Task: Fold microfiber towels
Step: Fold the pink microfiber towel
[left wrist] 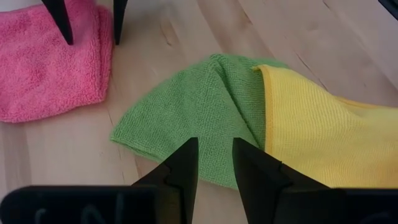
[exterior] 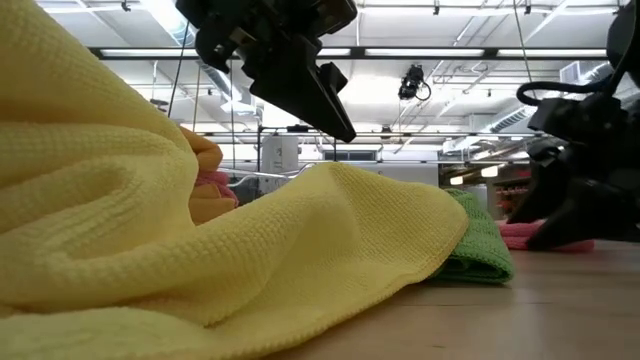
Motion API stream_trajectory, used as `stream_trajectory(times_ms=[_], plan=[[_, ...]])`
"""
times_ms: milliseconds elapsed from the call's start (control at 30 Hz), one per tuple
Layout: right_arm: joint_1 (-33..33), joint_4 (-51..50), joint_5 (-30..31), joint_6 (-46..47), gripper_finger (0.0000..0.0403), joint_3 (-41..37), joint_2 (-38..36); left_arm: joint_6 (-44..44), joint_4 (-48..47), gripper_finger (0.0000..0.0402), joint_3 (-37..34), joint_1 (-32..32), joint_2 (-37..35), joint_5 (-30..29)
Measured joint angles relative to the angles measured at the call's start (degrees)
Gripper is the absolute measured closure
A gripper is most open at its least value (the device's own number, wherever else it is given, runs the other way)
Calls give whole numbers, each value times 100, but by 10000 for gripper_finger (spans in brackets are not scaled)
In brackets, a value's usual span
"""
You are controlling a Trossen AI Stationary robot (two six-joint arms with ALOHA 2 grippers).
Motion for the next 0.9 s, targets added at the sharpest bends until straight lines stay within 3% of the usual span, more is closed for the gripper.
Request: stream_trajectory(times_ms=[267, 533, 633, 900], plan=[[4, 56, 122, 190, 198, -199, -12, 3, -23, 294, 2, 0, 0, 0], [-2, -23, -326, 160, 348, -119, -7, 11, 72, 294, 2, 0, 0, -1], [-16, -118, -630, 11, 386, 44, -1, 15, 358, 294, 4, 9, 63, -1], [-28, -24, -2022, 65, 392, 396, 0, 397, 1887, 300, 4, 141, 993, -6]])
